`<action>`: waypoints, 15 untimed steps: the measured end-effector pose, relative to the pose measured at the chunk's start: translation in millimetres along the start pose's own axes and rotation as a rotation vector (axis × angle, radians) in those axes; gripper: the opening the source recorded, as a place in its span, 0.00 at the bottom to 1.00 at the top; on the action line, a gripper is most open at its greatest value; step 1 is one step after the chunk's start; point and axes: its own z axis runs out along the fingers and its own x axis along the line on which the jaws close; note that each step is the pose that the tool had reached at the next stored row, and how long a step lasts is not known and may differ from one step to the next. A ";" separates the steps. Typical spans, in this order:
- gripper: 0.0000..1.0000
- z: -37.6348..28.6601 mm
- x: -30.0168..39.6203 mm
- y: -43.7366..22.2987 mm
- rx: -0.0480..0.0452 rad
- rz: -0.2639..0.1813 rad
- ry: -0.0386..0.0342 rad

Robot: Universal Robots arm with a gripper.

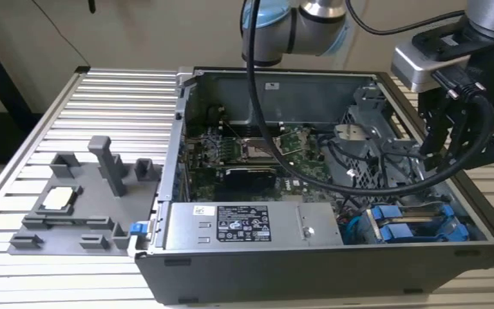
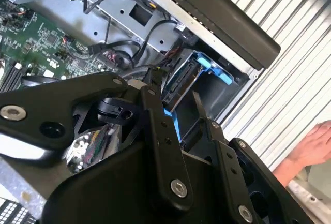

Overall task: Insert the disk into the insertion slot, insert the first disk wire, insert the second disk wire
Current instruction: 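Insert the first disk wire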

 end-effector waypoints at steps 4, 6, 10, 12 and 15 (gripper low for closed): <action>0.40 2.8 -2.4 2.3 0.0158 -0.010 -0.0009; 0.40 2.7 -2.9 5.0 0.0170 -0.012 -0.0004; 0.40 4.2 -4.9 7.5 0.0214 -0.017 0.0020; 0.40 5.3 -5.9 7.7 0.0272 -0.024 0.0026; 0.40 6.2 -6.5 7.8 0.0310 -0.028 0.0030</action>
